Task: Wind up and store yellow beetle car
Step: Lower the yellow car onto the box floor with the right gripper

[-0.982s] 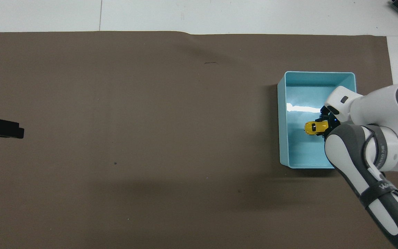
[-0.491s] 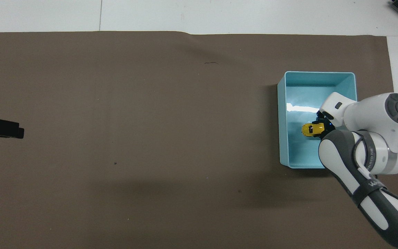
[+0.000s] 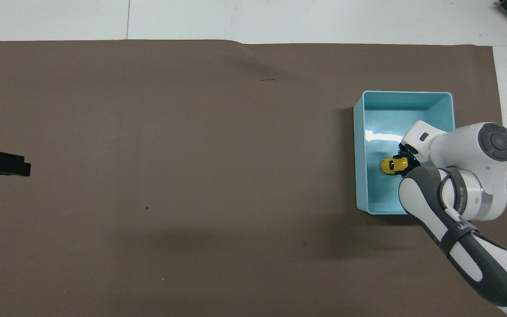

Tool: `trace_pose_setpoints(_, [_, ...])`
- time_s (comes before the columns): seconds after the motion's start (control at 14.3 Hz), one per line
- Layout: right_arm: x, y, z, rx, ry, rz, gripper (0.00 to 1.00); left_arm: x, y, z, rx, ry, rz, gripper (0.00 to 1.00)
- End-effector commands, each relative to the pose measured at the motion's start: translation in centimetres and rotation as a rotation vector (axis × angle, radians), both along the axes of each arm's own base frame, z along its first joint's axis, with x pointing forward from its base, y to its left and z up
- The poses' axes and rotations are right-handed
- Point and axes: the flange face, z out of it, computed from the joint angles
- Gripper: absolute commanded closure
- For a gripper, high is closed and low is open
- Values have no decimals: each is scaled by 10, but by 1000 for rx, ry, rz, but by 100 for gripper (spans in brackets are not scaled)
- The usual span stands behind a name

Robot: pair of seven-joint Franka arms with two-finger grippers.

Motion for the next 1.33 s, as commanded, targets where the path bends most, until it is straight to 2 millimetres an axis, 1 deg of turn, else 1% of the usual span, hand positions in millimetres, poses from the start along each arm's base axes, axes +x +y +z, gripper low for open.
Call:
trace_pose_setpoints(0.0, [-4, -3, -5, -9, -9, 21, 83, -6, 3, 5, 12, 4, -3, 0])
trace_pose_setpoints(0.21, [-4, -2, -9, -10, -12, 20, 82, -6, 3, 5, 12, 6, -3, 0])
trace_pose_setpoints(0.28, [-4, -1, -9, -9, -12, 21, 68, -6, 3, 5, 12, 4, -3, 0])
trace_pose_setpoints(0.42, [-4, 0, -9, -8, -9, 14, 21, -6, 3, 5, 12, 4, -3, 0])
trace_pose_setpoints(0.56, [-3, -1, -10, -8, -8, 13, 10, -6, 3, 5, 12, 6, -3, 0])
trace_pose_setpoints(0.63, [-2, -1, -9, -7, -8, 13, 7, -6, 3, 5, 12, 6, -3, 0])
trace_pose_setpoints(0.7, [-1, -1, -8, -3, -6, 9, 2, -6, 3, 5, 12, 6, -3, 0])
trace_pose_setpoints(0.77, [0, -1, -7, -1, -7, 7, 0, -6, 3, 5, 12, 4, -3, 0])
trace_pose_setpoints(1.05, [14, 0, 27, 6, 21, -1, 0, -6, 3, 5, 12, 6, -3, 0])
trace_pose_setpoints(1.26, [20, 0, 45, 8, 33, -6, 0, -6, 3, 5, 12, 6, -3, 0])
